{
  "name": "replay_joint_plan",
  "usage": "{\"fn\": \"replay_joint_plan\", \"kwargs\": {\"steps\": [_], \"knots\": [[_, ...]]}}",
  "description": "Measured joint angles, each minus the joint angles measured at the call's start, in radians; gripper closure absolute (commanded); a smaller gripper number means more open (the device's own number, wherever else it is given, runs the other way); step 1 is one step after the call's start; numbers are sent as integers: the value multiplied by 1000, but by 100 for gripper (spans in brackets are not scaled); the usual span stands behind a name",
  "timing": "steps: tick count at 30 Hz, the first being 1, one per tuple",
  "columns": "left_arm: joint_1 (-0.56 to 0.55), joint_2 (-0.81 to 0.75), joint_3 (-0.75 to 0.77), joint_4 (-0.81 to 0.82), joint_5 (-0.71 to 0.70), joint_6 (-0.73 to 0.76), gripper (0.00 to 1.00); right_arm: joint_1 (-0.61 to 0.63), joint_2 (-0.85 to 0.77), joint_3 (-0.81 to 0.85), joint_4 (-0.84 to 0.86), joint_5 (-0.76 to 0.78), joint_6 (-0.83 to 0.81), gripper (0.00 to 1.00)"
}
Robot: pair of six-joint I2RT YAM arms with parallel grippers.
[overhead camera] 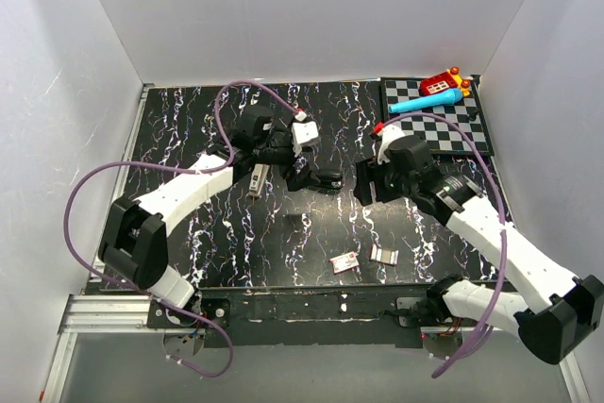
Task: Unload the staples from the stapler
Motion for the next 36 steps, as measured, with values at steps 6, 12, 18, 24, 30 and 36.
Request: {"fn": "replay_joint_plan", "kwargs": {"steps": [6, 12, 18, 24, 30, 36], "knots": [[-22, 135, 54, 1, -23, 135, 2, 0, -117, -26, -18, -27, 22, 20], [-32, 290, 147, -2, -72, 257, 2, 0, -209, -81, -41, -52, 28, 20], [-37, 385, 201, -3, -100, 327, 2, 0, -220, -93, -52, -98, 28, 21], [-68, 435, 226, -4, -110, 363, 2, 0, -218, -93, -53, -127, 26, 21], [-105, 480, 286, -25, -126, 387, 7, 0, -204, -93, -50, -150, 24, 21], [-113, 537, 335, -56, -134, 401, 13, 0, -204, -93, -43, -170, 23, 21]]}}
